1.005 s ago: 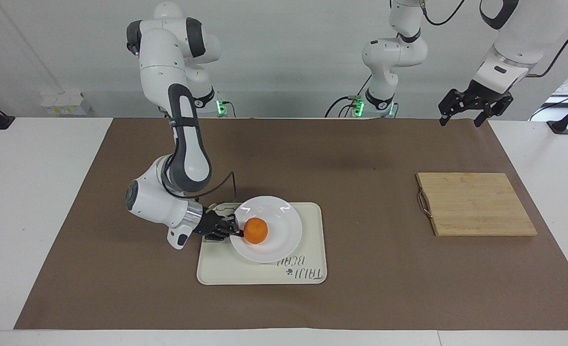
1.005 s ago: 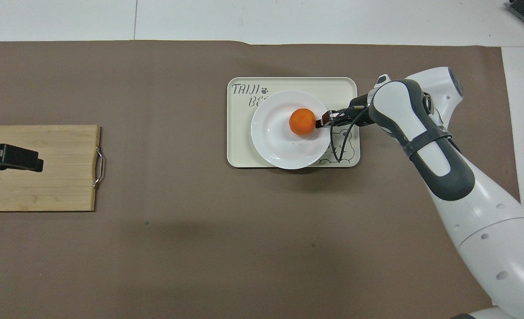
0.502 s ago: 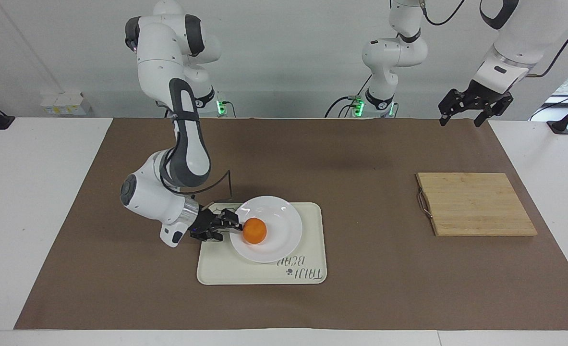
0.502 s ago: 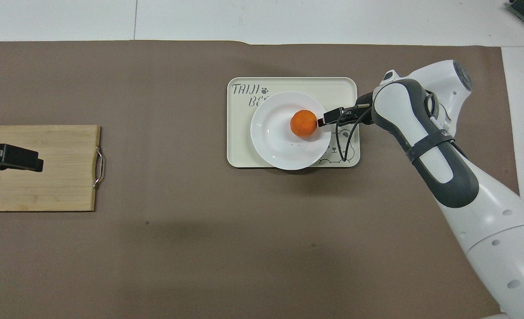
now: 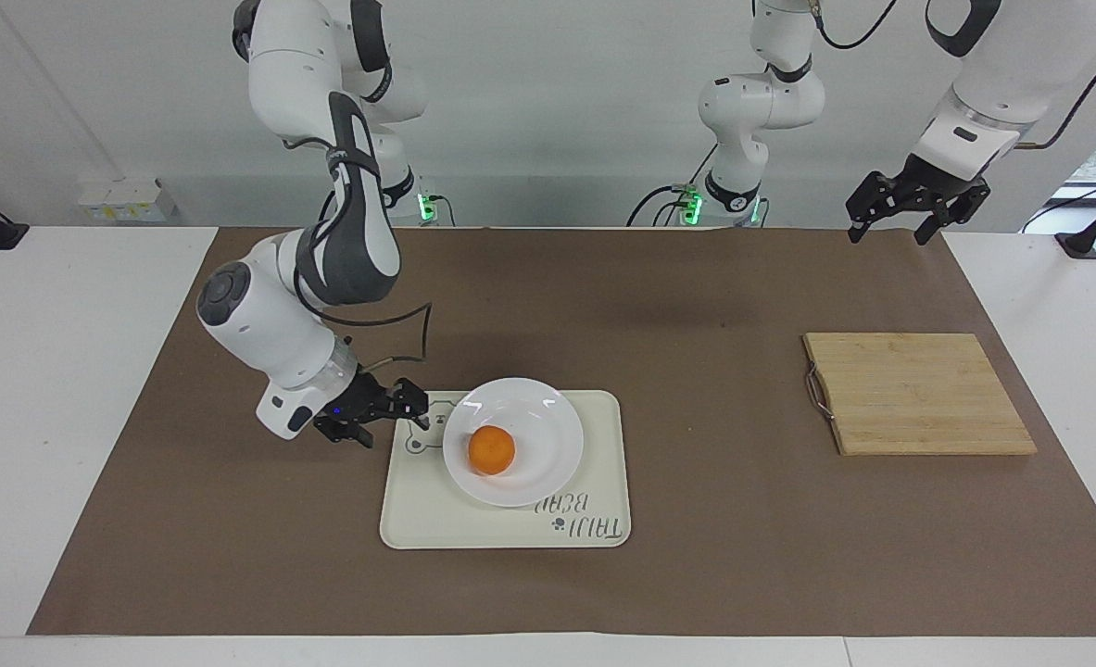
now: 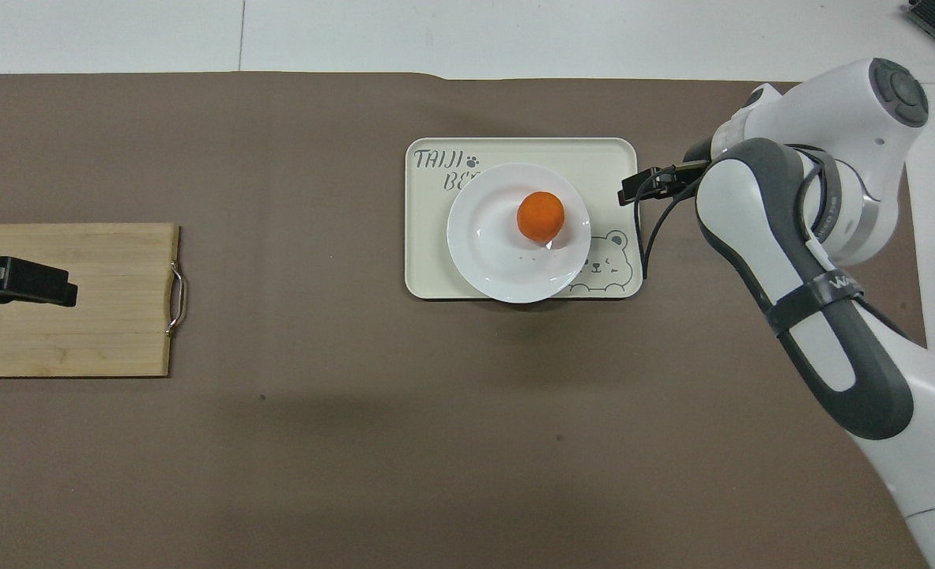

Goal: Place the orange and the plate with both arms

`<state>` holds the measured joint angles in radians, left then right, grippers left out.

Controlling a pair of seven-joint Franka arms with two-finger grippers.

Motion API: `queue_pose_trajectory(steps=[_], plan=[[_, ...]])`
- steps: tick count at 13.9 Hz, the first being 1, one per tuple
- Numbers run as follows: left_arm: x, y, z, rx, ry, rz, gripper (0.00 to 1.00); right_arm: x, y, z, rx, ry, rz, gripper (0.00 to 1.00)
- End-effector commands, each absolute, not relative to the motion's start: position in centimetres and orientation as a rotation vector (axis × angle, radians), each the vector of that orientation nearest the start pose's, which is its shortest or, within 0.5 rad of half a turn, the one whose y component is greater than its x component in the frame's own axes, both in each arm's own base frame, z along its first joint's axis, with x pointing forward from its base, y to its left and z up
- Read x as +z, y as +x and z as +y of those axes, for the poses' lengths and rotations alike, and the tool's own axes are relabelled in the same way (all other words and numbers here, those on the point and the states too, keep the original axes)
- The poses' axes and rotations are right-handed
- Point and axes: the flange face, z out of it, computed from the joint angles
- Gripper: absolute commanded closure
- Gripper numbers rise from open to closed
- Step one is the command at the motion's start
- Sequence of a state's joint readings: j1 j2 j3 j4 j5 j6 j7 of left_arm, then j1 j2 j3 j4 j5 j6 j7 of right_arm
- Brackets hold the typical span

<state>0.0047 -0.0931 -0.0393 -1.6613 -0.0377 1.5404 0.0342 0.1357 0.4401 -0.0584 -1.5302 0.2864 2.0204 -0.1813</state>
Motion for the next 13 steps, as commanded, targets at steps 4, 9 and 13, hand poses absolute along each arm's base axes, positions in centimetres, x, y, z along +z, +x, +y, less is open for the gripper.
queue_pose_trajectory(steps=[4, 9, 13], plan=[[63.4, 52.0, -2.1, 0.046, -3.160, 0.107, 0.00, 46.3, 66.1, 4.4, -0.045, -3.047, -0.241, 0.00], [63.3, 52.1, -2.1, 0.049, -3.160, 0.105, 0.00, 49.5, 64.1, 3.6, 0.002, -3.091, -0.208, 0.00], [63.4, 52.0, -2.1, 0.046, -3.160, 0.107, 0.00, 52.3, 62.4, 3.3, -0.005, -3.134, -0.232, 0.00]])
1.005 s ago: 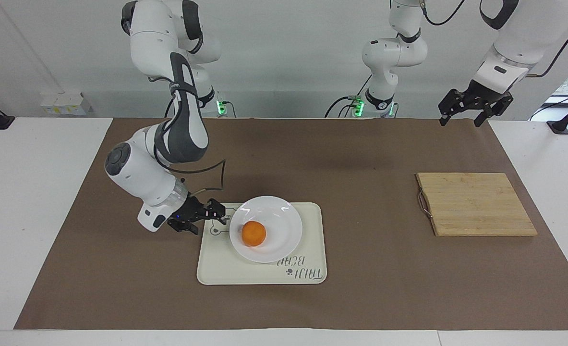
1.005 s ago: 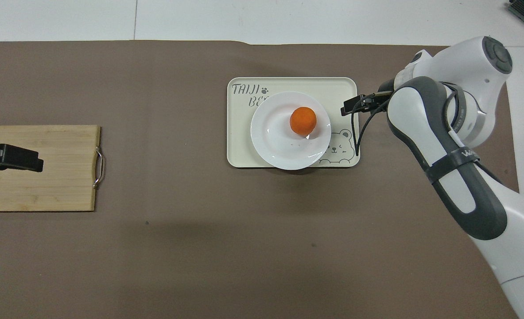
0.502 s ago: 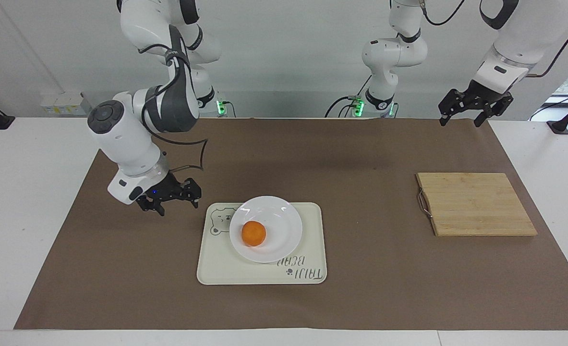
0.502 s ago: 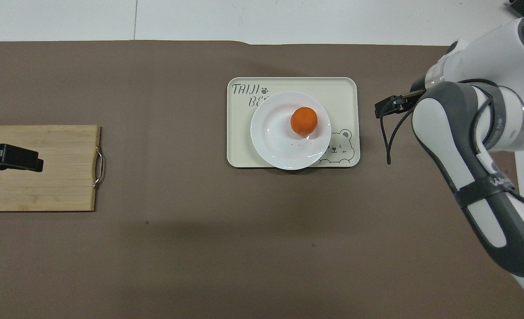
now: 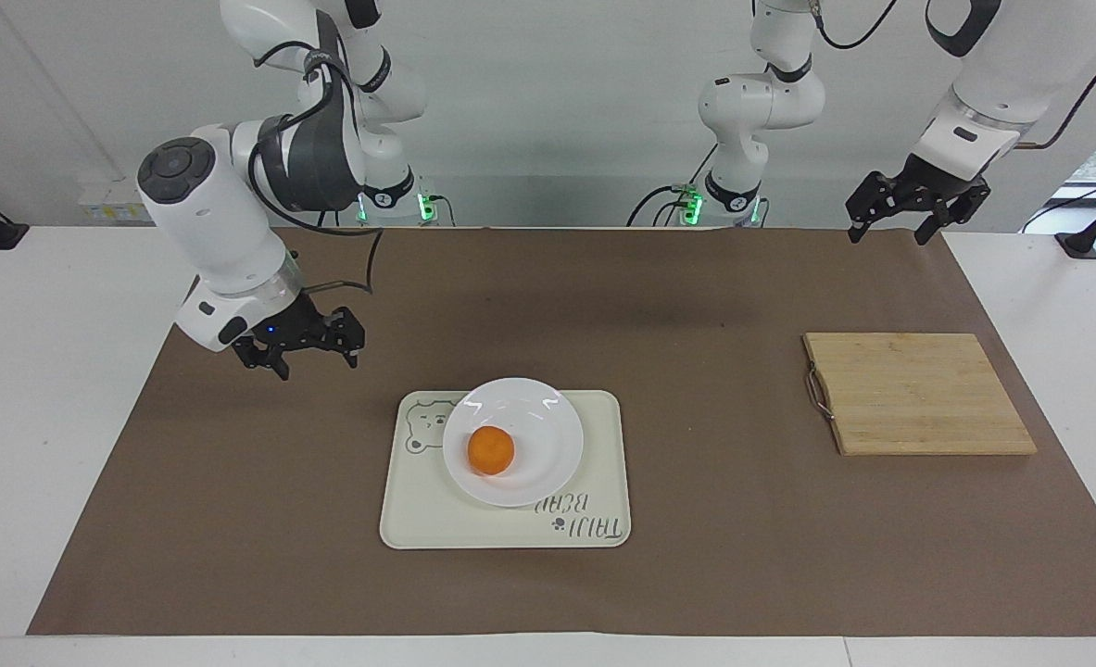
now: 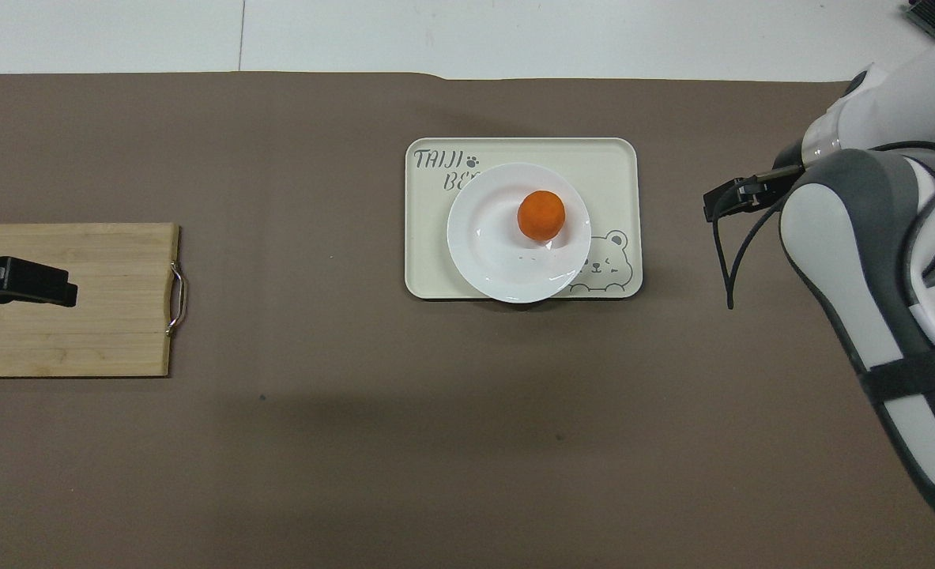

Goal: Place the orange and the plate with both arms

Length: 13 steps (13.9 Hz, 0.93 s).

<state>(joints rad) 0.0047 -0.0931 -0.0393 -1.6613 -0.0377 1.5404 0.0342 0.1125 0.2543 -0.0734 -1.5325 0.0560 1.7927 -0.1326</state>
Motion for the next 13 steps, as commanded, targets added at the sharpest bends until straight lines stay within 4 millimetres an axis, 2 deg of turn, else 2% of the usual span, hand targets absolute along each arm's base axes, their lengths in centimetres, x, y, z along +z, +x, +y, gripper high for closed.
queue_pose_trajectory(steps=[1, 3, 7, 13], plan=[[63.3, 52.1, -2.1, 0.049, -3.160, 0.105, 0.00, 52.8, 61.7, 3.2, -0.008, -3.134, -0.227, 0.00], [63.4, 52.0, -2.1, 0.046, -3.160, 0.107, 0.00, 53.6, 60.1, 3.2, -0.014, -3.149, -0.238, 0.00], [63.3, 52.1, -2.1, 0.049, -3.160, 0.105, 0.00, 57.3, 56.5, 3.0, -0.004, -3.159, -0.239, 0.00], [63.3, 52.0, -2.1, 0.049, -3.160, 0.107, 0.00, 62.1, 52.8, 2.6, 0.015, -3.165, -0.179, 0.00]])
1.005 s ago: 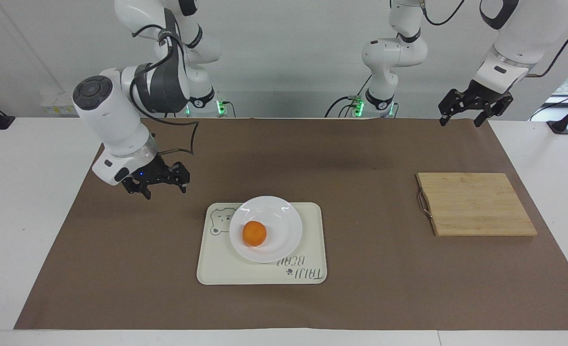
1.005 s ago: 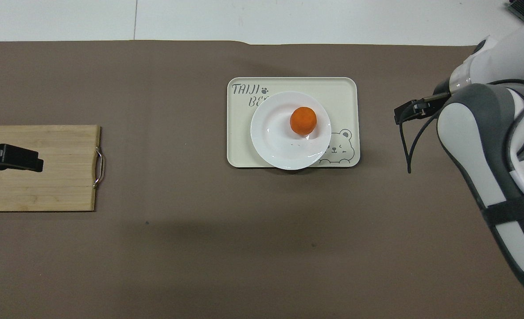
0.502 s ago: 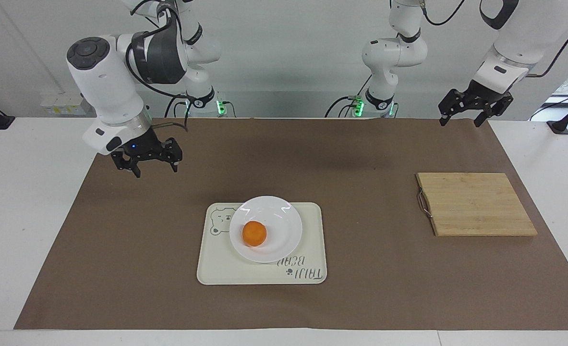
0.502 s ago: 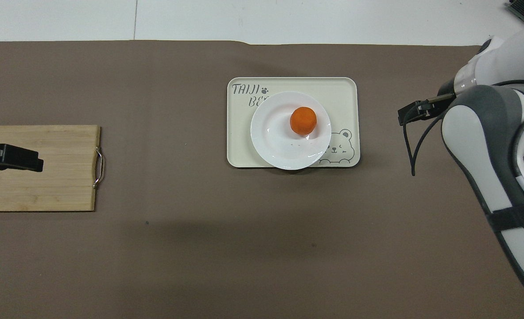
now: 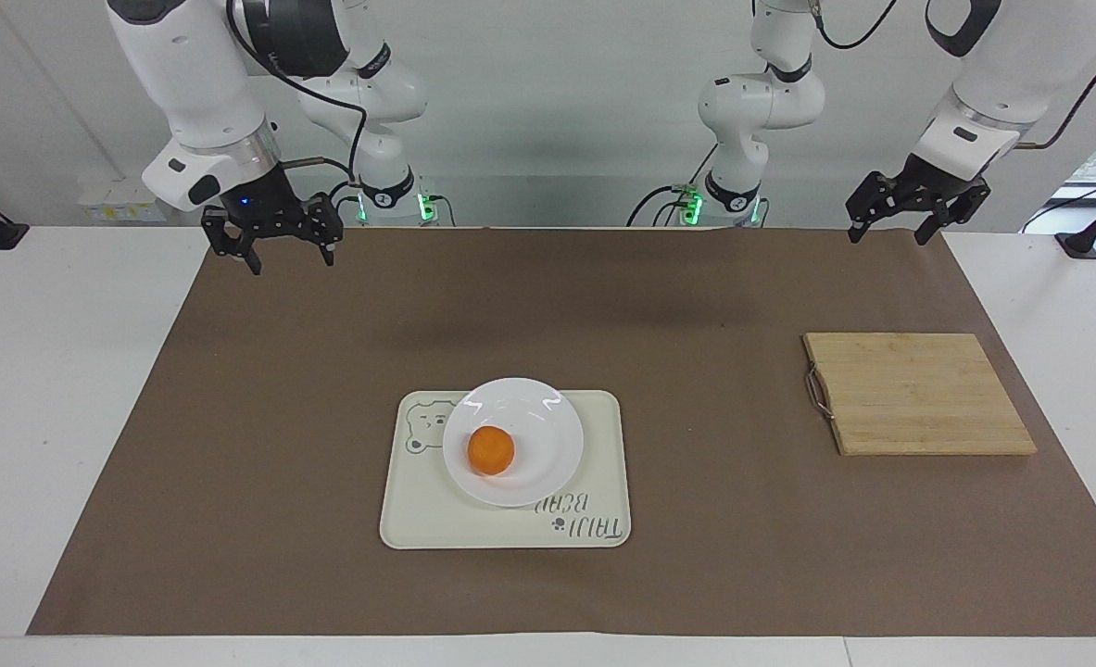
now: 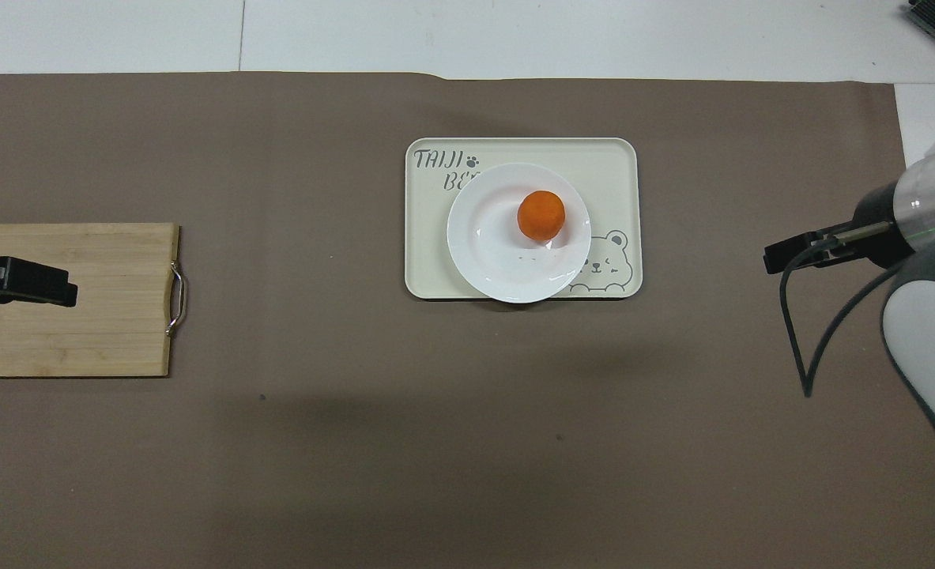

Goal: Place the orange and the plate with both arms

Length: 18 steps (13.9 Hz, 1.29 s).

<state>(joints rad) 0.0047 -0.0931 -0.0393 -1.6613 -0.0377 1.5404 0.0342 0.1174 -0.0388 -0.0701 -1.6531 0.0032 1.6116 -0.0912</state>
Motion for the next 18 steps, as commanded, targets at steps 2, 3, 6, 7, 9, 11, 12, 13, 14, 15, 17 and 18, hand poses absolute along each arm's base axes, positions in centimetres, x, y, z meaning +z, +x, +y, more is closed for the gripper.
queue_pose_trajectory(steps=[2, 3, 6, 7, 9, 11, 12, 13, 14, 15, 17, 18], plan=[[63.4, 52.0, -2.1, 0.046, -3.160, 0.107, 0.00, 64.3, 51.1, 2.5, 0.017, -3.164, -0.159, 0.00], [63.3, 52.1, -2.1, 0.049, -3.160, 0.107, 0.00, 65.4, 50.4, 2.1, 0.036, -3.163, -0.126, 0.00], [63.3, 52.1, -2.1, 0.049, -3.160, 0.107, 0.00, 65.6, 48.5, 2.2, 0.114, -3.155, -0.102, 0.00], [63.3, 52.1, -2.1, 0.051, -3.160, 0.105, 0.00, 65.3, 48.2, 2.0, 0.099, -3.152, -0.103, 0.00], [63.3, 52.1, -2.1, 0.049, -3.160, 0.107, 0.00, 65.0, 48.6, 1.9, 0.085, -3.149, -0.099, 0.00], [63.3, 52.1, -2.1, 0.049, -3.160, 0.105, 0.00, 65.0, 48.6, 2.0, 0.082, -3.148, -0.099, 0.00], [63.3, 52.1, -2.1, 0.049, -3.160, 0.107, 0.00, 65.0, 48.6, 2.0, 0.082, -3.146, -0.099, 0.00], [63.3, 52.1, -2.1, 0.049, -3.160, 0.107, 0.00, 65.0, 48.6, 2.0, 0.085, -3.146, -0.099, 0.00], [63.3, 52.1, -2.1, 0.049, -3.160, 0.107, 0.00, 65.0, 48.6, 2.0, 0.085, -3.146, -0.096, 0.00], [63.3, 52.1, -2.1, 0.051, -3.160, 0.107, 0.00, 65.0, 48.6, 2.0, 0.082, -3.146, -0.099, 0.00], [63.3, 52.1, -2.1, 0.051, -3.160, 0.107, 0.00, 65.0, 48.5, 2.0, 0.087, -3.146, -0.099, 0.00], [63.3, 52.1, -2.1, 0.049, -3.160, 0.107, 0.00, 65.0, 48.5, 2.0, 0.087, -3.146, -0.096, 0.00]])
